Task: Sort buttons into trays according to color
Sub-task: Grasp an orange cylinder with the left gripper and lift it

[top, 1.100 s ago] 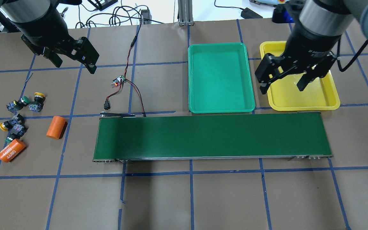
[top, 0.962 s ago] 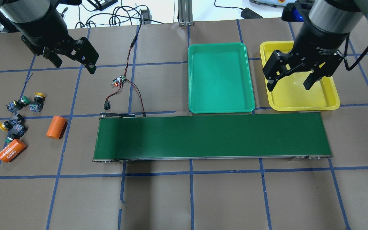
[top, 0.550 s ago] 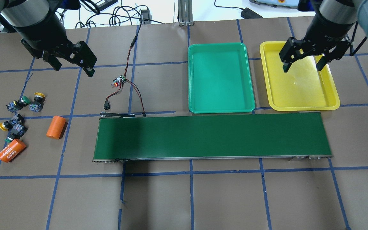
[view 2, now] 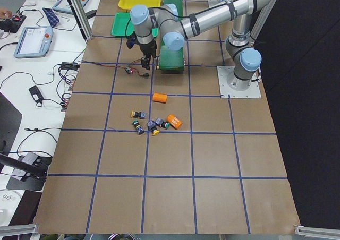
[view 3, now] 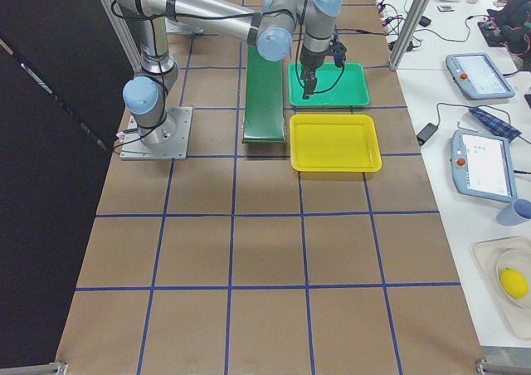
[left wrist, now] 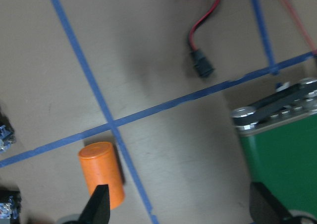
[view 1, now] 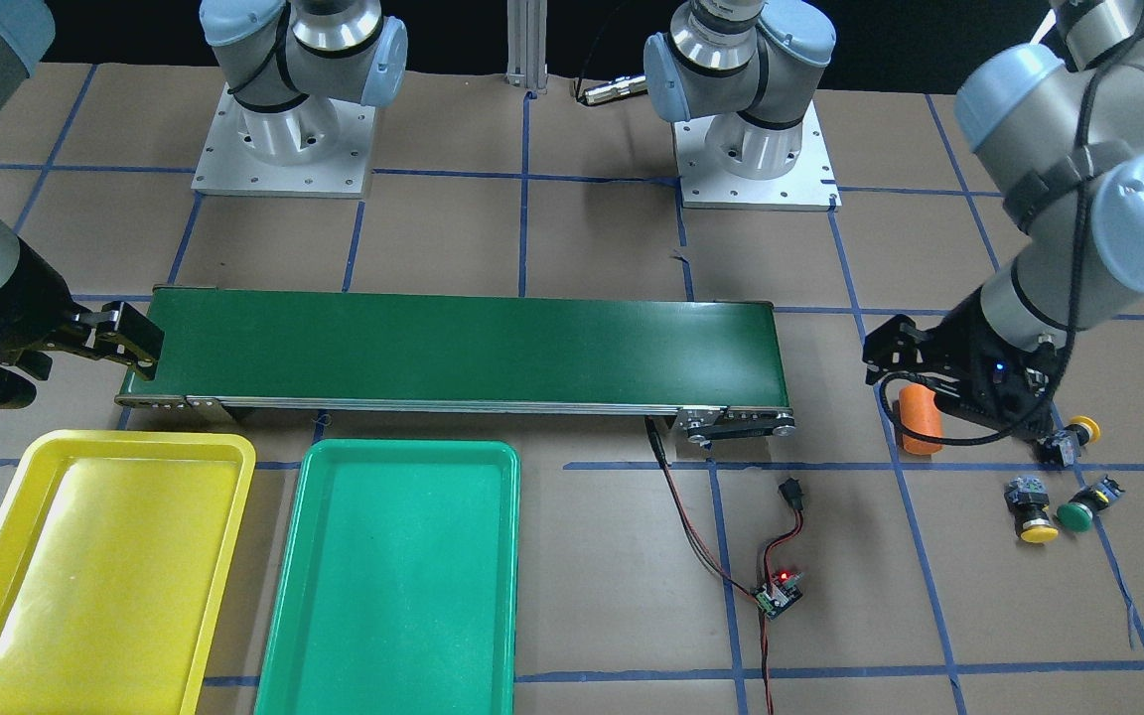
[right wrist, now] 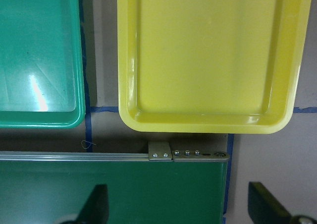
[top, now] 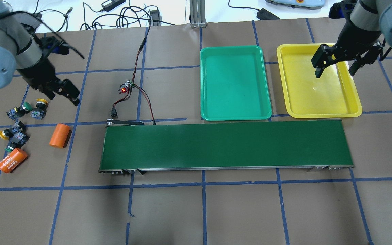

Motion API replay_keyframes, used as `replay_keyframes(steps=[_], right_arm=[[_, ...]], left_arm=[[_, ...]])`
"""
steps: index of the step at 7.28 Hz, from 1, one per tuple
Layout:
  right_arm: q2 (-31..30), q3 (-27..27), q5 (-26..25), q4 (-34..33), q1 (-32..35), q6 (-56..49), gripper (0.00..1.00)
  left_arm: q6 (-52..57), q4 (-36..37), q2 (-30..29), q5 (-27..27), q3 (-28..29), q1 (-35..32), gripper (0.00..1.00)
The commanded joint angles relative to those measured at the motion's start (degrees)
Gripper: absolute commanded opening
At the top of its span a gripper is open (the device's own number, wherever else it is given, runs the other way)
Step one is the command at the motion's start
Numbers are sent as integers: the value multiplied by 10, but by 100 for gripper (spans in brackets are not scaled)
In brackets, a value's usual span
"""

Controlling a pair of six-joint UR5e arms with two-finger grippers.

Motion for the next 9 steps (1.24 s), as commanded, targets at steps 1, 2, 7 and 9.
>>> replay_keyframes(steps=[1,2,7,9], right_arm=[[-16,-5,3,8,12,6,100],[-51,-6,5,31,40,13,100],[-122,1,3,35,202,170,100],[-120,1,5,35,201,169,100]], left_arm=[[68,27,-47,2,-12,60,100],[69,40,-69,2,-13,64,100],[111,137,-99,21,-95,78,93],[118,155,-91,26,-108,78,0]])
